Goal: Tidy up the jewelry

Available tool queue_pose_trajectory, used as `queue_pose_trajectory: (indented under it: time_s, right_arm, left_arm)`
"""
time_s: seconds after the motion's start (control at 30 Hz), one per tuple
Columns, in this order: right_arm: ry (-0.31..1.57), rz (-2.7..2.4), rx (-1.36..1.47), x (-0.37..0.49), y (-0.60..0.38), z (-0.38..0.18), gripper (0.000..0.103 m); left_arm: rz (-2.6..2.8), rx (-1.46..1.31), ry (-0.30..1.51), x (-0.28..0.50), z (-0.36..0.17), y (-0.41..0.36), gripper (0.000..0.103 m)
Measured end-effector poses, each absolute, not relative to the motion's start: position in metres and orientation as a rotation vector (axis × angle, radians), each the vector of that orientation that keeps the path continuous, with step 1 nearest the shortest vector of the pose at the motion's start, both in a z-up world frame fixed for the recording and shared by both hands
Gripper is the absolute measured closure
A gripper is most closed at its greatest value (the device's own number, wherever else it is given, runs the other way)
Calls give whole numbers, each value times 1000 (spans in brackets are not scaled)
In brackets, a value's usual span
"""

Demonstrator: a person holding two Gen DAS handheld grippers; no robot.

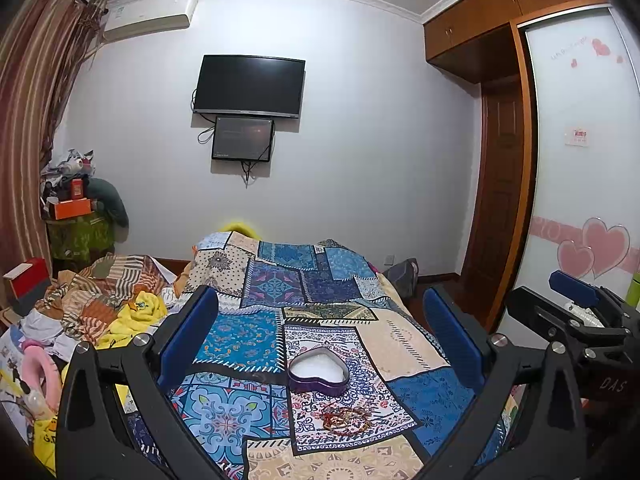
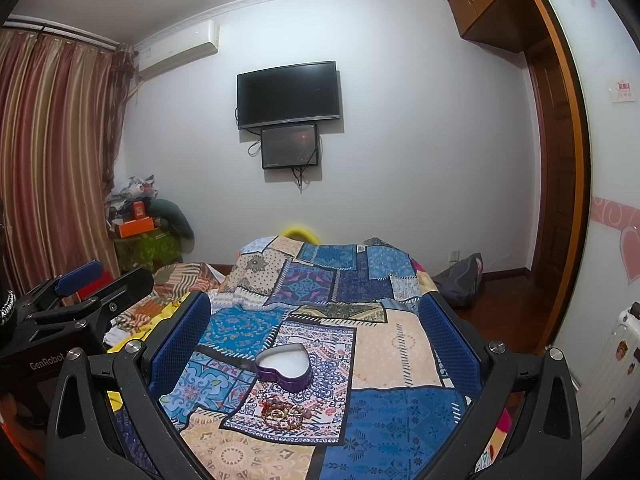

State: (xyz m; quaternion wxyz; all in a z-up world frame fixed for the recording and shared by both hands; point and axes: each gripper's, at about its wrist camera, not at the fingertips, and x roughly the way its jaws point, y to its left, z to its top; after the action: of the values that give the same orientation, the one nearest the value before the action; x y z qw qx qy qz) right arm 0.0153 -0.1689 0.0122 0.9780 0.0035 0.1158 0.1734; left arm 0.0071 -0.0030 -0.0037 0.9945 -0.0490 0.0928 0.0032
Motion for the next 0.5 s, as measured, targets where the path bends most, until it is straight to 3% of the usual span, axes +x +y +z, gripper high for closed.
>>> queue_pose_trajectory:
  time_s: [0.5]
  right_arm:
    - [241, 349, 8, 16, -169, 10, 0]
  left_arm:
    - [11, -102, 194, 9, -6, -1, 0]
